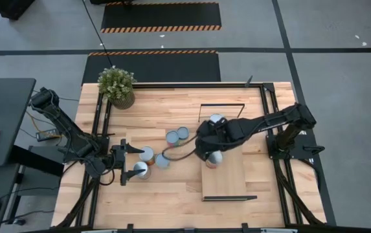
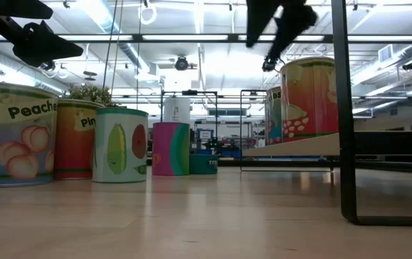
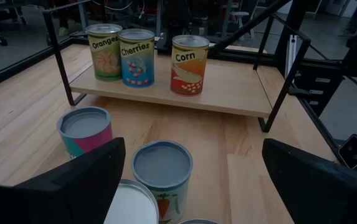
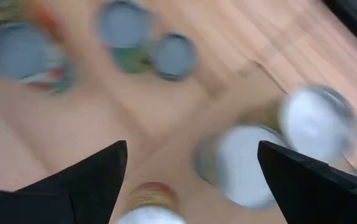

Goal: Pick and place cans onto a shelf
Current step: Adjust the cans on the shelf

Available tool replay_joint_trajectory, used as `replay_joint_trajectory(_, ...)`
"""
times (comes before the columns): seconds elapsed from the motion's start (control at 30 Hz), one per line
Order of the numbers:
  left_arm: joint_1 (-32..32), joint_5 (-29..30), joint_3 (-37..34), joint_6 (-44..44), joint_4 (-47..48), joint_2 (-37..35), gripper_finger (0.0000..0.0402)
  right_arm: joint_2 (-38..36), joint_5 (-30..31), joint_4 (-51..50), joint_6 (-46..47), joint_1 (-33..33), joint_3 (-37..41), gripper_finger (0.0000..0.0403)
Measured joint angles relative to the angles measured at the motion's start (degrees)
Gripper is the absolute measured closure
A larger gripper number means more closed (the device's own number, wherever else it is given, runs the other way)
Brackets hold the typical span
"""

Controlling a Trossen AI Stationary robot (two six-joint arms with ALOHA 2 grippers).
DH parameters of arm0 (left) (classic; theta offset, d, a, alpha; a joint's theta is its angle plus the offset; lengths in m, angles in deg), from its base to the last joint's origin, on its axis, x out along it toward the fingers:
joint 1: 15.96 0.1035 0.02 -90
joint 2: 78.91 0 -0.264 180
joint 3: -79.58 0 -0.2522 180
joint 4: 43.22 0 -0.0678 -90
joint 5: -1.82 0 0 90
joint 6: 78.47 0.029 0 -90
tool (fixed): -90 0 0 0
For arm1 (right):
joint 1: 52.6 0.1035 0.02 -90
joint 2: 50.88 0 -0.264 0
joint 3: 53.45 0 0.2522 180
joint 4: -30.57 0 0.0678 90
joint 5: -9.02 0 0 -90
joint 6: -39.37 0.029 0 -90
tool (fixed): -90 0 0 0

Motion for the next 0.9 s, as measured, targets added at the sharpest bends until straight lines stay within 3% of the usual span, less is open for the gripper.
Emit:
replay_joint_trajectory(0.2, 0.00, -0.02, 0.00, 0.02, 0.02, 0.00, 0.0017, 2.69, 0.26, -11.08, 8.81, -2.74, 0.02, 0.0034)
replay_joint_trajectory(0.9, 0.00, -1.50, 0.00, -1.09, 1.51, 0.00, 0.0017, 3.24, -2.55, -6.10, 8.28, -5.58, 4.17, 0.0007)
